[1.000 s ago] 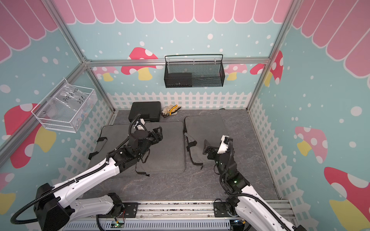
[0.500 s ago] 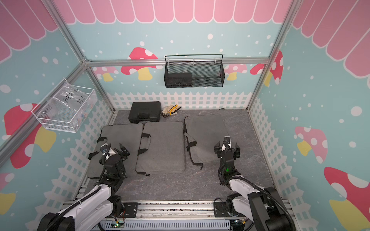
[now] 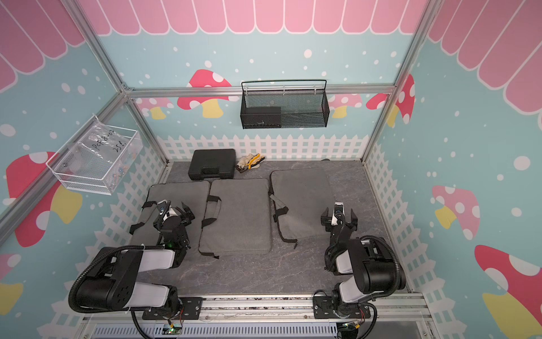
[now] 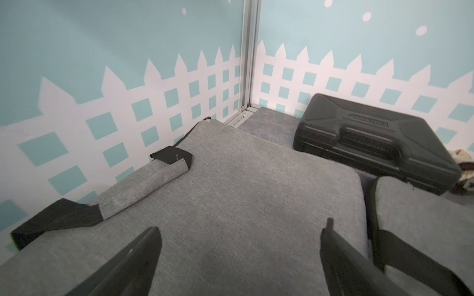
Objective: Put the mouse into the laptop bag
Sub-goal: Reset both arms
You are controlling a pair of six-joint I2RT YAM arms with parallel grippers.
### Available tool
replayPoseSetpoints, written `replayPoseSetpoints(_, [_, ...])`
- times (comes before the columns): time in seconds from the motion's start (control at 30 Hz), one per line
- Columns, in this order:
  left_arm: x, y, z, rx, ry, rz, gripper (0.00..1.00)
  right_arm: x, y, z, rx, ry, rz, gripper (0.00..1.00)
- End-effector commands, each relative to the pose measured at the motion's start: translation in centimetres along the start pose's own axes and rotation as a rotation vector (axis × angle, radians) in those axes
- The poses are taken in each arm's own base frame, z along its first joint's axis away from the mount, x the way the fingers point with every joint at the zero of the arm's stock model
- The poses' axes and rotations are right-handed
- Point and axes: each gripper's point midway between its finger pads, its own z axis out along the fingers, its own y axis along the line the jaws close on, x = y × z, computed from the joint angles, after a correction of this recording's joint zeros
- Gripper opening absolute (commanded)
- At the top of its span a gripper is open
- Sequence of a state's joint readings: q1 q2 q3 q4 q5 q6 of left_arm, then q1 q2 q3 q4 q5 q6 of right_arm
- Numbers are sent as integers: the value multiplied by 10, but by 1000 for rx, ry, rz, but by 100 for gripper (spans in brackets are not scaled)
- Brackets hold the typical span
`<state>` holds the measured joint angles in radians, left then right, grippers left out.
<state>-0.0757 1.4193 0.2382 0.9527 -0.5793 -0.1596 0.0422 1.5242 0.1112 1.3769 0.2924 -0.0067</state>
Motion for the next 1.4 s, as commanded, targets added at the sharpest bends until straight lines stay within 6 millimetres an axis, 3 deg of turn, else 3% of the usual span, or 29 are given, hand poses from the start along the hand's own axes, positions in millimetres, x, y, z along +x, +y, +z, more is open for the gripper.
replayPoseSetpoints(0.0, [-18, -18, 12, 92, -26, -17, 99, -24, 7, 12, -35, -76, 31, 100])
replayPoseSetpoints(0.13, [-10, -37, 28, 146, 62, 48, 99, -22, 4, 15, -19, -58, 38, 100])
replayPoseSetpoints(0.2, [-1, -59, 29, 258, 87, 94, 99, -22, 4, 15, -19, -50, 43, 100])
replayPoseSetpoints(0.3, [1, -52, 25, 242, 63, 68, 99, -22, 5, 15, -20, -55, 42, 100])
replayPoseSetpoints(1.17, [1, -53, 26, 236, 54, 77, 99, -22, 5, 15, -20, -56, 39, 100])
replayPoseSetpoints(1.23, [1, -53, 26, 235, 55, 77, 99, -26, 0, 3, -10, -98, 52, 100])
replayPoseSetpoints(1.3, [1, -53, 26, 235, 54, 78, 99, -30, -11, -27, 4, -181, 87, 100])
replayPoseSetpoints(1.37, [1, -53, 26, 236, 54, 78, 99, -35, -10, -32, -6, -216, 77, 100])
